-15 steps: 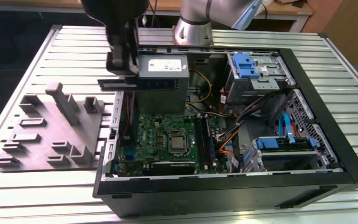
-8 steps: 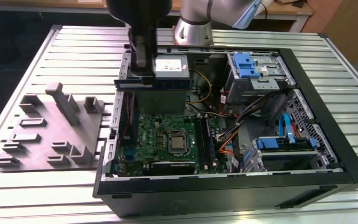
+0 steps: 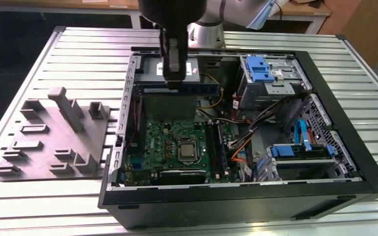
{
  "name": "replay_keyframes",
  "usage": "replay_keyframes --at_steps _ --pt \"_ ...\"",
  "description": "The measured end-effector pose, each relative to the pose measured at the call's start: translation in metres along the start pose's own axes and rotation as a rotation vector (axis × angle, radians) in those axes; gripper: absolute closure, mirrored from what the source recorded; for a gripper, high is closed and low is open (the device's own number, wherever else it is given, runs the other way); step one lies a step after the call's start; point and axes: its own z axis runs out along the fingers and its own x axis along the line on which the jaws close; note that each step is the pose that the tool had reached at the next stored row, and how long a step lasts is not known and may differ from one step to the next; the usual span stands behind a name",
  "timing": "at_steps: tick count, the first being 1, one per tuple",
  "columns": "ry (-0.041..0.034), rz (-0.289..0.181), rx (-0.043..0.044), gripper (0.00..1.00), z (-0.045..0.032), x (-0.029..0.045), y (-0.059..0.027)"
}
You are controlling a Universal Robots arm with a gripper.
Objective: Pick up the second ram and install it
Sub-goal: 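Pick up the second ram and move it above second insertion slot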
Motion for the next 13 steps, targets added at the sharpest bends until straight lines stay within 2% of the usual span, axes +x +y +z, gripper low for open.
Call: replay_keyframes --at_steps 1,2,7,13 --pt "0.0000 0.000 0.0000 0.89 0.0002 0.0000 -0.0034" --pt "0.0000 0.000 -0.0001 0.89 0.0005 -0.0001 -0.0103" --pt "0.0000 0.000 -0.0002 0.89 0.0013 -0.0002 -0.0255" --pt "0.0001 0.000 -0.0003 0.89 0.0016 -0.0002 -0.0274"
